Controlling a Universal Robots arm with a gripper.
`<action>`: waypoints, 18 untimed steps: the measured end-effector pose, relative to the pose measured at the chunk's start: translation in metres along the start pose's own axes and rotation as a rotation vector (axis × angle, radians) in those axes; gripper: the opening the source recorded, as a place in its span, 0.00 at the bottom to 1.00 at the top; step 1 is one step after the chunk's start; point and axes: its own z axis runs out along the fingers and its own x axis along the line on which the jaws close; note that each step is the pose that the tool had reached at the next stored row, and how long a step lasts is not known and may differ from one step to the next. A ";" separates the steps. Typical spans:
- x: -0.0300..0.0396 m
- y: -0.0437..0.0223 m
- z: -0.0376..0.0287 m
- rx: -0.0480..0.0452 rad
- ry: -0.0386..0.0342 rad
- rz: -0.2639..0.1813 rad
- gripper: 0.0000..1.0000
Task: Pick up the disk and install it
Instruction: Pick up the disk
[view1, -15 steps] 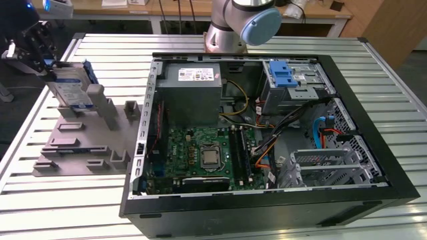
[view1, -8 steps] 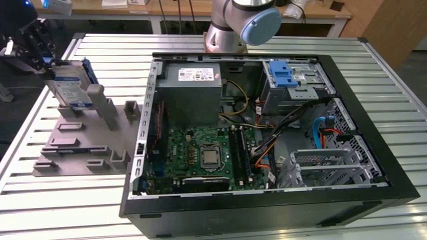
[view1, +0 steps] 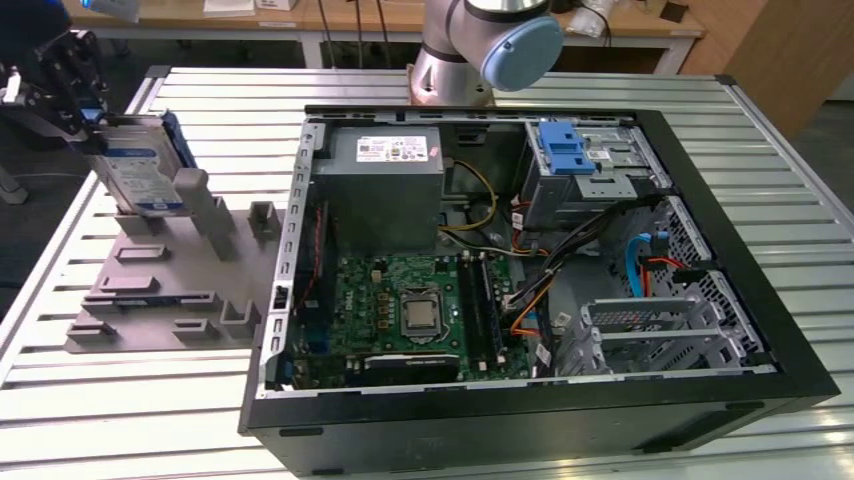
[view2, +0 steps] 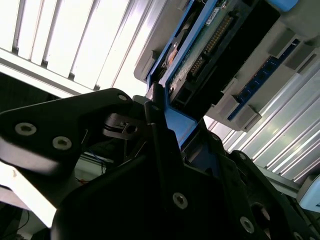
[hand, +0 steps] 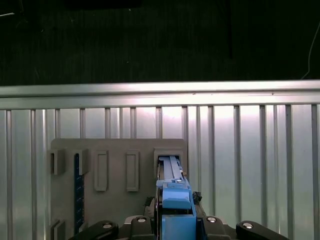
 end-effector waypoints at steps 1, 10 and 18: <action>0.0000 0.0000 -0.0004 0.0001 -0.0001 0.000 0.36; 0.0001 0.0000 -0.0070 0.0000 0.0000 0.000 0.36; 0.0002 -0.0001 -0.0154 0.0001 0.0000 0.000 0.36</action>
